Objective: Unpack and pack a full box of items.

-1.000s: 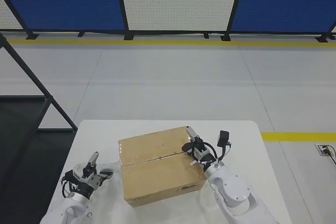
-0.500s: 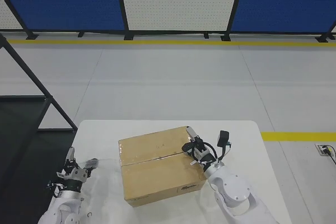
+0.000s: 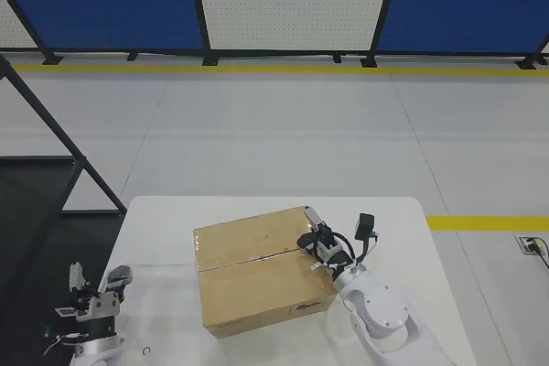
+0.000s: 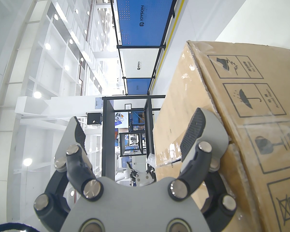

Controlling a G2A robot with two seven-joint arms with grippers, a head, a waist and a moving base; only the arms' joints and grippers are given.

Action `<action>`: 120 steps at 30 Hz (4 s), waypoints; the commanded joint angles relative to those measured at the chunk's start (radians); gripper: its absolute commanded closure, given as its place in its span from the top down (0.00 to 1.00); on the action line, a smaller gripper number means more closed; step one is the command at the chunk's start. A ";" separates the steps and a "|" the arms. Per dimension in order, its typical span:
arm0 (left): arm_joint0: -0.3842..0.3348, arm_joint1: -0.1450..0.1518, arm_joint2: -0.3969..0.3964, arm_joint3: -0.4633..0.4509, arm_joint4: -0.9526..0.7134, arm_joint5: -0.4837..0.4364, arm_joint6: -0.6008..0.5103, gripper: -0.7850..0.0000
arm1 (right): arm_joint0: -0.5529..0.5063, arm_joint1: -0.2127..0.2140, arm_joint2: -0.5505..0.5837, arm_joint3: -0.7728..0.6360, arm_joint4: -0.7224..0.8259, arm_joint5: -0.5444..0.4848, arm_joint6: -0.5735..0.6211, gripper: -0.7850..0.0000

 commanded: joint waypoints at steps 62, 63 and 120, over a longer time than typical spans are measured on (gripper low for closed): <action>0.030 -0.108 0.020 -0.358 0.467 0.017 -0.062 1.00 | 0.008 -0.059 -0.024 0.042 -0.010 0.001 -0.024 1.00; 0.024 -0.110 0.029 -0.357 0.478 0.024 -0.064 1.00 | 0.005 -0.059 -0.022 0.040 -0.011 0.001 -0.023 1.00; -0.161 -0.120 0.053 0.154 0.143 0.540 -0.394 1.00 | -0.018 -0.079 0.016 0.021 -0.058 0.034 0.005 1.00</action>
